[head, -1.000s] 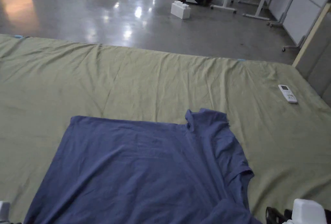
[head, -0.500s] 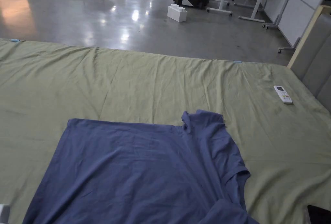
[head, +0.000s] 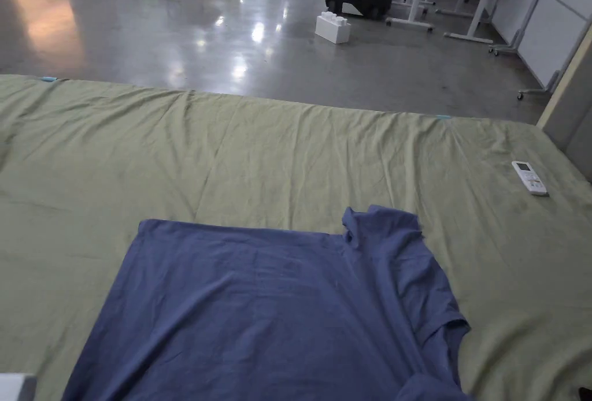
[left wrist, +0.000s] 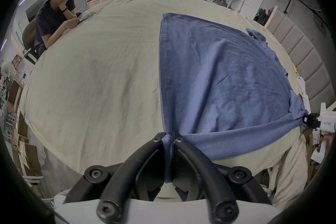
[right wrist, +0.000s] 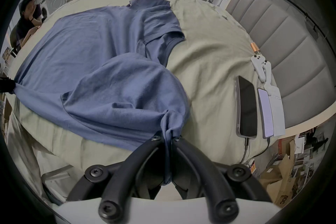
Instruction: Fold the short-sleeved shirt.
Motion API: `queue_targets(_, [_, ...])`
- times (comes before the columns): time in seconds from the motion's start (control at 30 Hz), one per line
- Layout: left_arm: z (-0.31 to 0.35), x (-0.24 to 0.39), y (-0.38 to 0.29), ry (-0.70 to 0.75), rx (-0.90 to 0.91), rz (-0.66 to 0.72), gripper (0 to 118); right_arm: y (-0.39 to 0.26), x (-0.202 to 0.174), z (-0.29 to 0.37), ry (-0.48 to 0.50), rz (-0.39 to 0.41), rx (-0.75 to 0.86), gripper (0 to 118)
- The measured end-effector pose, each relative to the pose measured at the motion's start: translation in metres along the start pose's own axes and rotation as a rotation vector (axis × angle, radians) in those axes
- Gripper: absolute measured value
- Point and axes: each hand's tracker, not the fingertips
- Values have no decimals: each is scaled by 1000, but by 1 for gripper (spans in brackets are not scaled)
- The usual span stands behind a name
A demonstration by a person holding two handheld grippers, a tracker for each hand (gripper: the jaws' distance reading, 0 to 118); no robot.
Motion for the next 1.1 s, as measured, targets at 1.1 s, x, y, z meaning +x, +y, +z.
queue_targets(1.1, [-112,19,176,59,106,-74,7,204,15,-120,40,-88,62,6])
